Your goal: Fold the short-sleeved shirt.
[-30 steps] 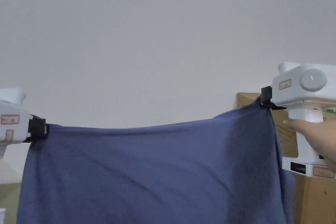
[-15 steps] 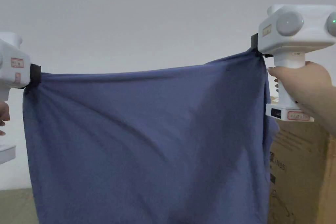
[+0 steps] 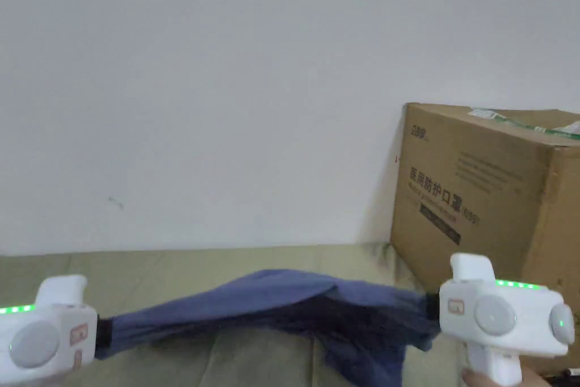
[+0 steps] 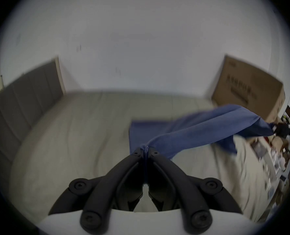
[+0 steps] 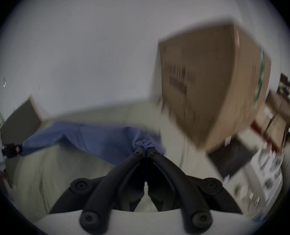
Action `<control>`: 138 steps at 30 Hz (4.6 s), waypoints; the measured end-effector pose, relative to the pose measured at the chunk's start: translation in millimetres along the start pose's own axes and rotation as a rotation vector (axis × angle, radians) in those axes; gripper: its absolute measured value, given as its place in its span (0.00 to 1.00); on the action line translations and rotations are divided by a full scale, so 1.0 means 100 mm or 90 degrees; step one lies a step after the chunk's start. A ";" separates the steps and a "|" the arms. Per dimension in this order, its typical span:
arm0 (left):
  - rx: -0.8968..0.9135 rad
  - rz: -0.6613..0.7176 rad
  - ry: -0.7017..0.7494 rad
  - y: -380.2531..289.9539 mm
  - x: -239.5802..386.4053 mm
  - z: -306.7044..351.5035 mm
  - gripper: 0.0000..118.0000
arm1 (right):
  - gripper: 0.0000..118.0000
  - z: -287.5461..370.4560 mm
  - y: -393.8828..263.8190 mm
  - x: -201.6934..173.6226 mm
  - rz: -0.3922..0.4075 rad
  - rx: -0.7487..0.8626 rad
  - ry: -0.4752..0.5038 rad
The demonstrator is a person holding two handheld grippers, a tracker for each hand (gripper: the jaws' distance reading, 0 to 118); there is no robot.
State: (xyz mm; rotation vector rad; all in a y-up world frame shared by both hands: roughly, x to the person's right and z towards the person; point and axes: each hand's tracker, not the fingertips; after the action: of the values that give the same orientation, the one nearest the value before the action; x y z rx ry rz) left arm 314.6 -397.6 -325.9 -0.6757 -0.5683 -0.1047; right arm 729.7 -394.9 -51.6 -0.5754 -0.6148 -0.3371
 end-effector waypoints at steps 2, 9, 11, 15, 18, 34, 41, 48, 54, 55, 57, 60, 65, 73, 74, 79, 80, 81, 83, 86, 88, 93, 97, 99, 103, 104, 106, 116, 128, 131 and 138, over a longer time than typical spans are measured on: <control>-0.041 -0.007 0.002 -0.72 -0.06 0.11 0.02 | 0.00 0.06 -0.85 0.12 0.045 -0.086 -0.008; -0.151 0.007 -0.019 -2.19 -0.50 0.92 0.02 | 0.00 1.14 -2.48 0.58 0.118 -0.227 0.035; -0.165 -0.026 -0.020 -2.43 -0.53 1.19 0.02 | 0.00 1.46 -2.71 0.68 0.154 -0.247 0.029; -0.182 -0.074 -0.025 -2.79 -0.57 1.62 0.02 | 0.00 1.91 -2.95 0.83 0.175 -0.284 0.071; -0.202 -0.086 -0.036 -2.91 -0.66 1.80 0.02 | 0.00 2.08 -2.98 0.92 0.191 -0.329 0.094; -0.312 -0.191 -0.118 -2.94 -0.77 2.24 0.55 | 0.23 2.11 -2.74 1.12 0.098 -0.455 0.104; -0.260 -0.022 -0.179 -2.58 -0.86 2.51 0.97 | 0.96 2.41 -2.50 0.91 0.020 -0.360 0.101; 0.093 0.105 -0.148 -1.94 -0.34 3.16 0.84 | 0.94 3.06 -1.91 0.06 0.024 0.012 0.195; 0.285 0.075 -0.075 -1.87 0.08 3.49 0.01 | 0.00 3.49 -1.86 -0.44 0.008 0.314 0.172; 0.305 0.061 -0.054 -1.88 0.11 3.51 0.01 | 0.00 3.50 -1.84 -0.49 0.011 0.321 0.139; 0.313 0.070 -0.090 -1.87 0.13 3.56 0.00 | 0.00 3.47 -1.80 -0.48 -0.023 0.323 0.170; 0.288 0.066 -0.072 -1.78 0.09 3.54 0.00 | 0.00 3.42 -1.75 -0.46 -0.040 0.282 0.161; -0.067 0.126 -0.061 -1.60 -0.37 3.12 0.01 | 0.00 3.42 -1.82 -0.36 -0.044 0.229 0.182; -0.375 0.147 -0.001 -2.59 -1.01 2.38 0.96 | 0.00 3.23 -2.05 -0.11 -0.064 0.113 0.174; -0.384 0.134 -0.004 -2.68 -1.02 2.30 0.95 | 0.00 3.20 -2.07 -0.09 -0.070 0.101 0.169; -0.492 0.009 -0.002 -3.23 -0.82 1.79 0.97 | 0.00 3.06 -2.19 0.05 -0.093 0.057 0.149; -0.514 -0.025 0.006 -3.35 -0.77 1.67 0.99 | 0.00 3.04 -2.22 0.06 -0.090 0.051 0.142; -0.485 -0.089 0.040 -3.39 -0.70 1.66 0.98 | 0.00 3.03 -2.23 0.08 -0.088 0.046 0.135; -0.475 -0.017 0.049 -3.29 -0.70 1.69 0.88 | 0.00 3.02 -2.26 0.15 -0.085 0.037 0.127; -0.426 -0.088 0.056 -3.17 -0.63 1.89 0.75 | 0.00 3.10 -2.29 0.20 -0.085 0.023 0.112; -0.396 -0.086 0.034 -3.06 -0.61 2.03 0.28 | 0.00 3.02 -2.32 0.40 -0.090 0.001 0.102; -0.244 0.111 -0.091 -2.56 -0.56 2.56 0.02 | 0.18 2.77 -2.36 0.70 -0.073 -0.118 0.075; -0.154 0.126 -0.108 -2.28 -0.40 2.84 0.02 | 0.98 2.33 -2.60 0.83 -0.018 -0.327 0.011; -0.161 0.119 -0.098 -2.21 -0.32 2.82 0.02 | 0.98 2.12 -2.76 0.91 0.008 -0.402 -0.001; -0.201 0.101 -0.076 -2.26 -0.26 2.73 0.02 | 0.73 1.88 -3.04 0.91 0.047 -0.494 -0.011; -0.213 0.105 -0.071 -2.29 -0.26 2.70 0.02 | 0.69 1.91 -3.08 0.86 0.044 -0.492 0.004; -0.233 0.116 -0.061 -2.36 -0.29 2.67 0.02 | 0.37 2.06 -3.02 0.78 0.083 -0.446 -0.015; -0.304 0.166 -0.038 -2.67 -0.64 2.58 0.02 | 0.05 2.45 -2.80 0.96 -0.020 -0.376 0.078; -0.253 0.211 -0.101 -1.36 -0.83 1.59 0.02 | 0.05 1.62 -1.30 0.67 -0.043 -0.281 0.128; -0.263 0.218 -0.090 -1.13 -0.81 0.90 0.02 | 0.05 0.87 -1.07 0.60 -0.058 -0.280 0.122; -0.328 0.258 -0.038 -1.38 -0.80 -0.11 0.15 | 0.17 -0.30 -1.29 0.50 -0.108 -0.367 0.011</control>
State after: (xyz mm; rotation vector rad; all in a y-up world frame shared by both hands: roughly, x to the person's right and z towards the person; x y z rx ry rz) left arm 215.1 -519.5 -297.0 -1.2865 -0.4517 0.1558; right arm 722.4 -521.1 11.3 -1.0727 -0.5494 -0.6875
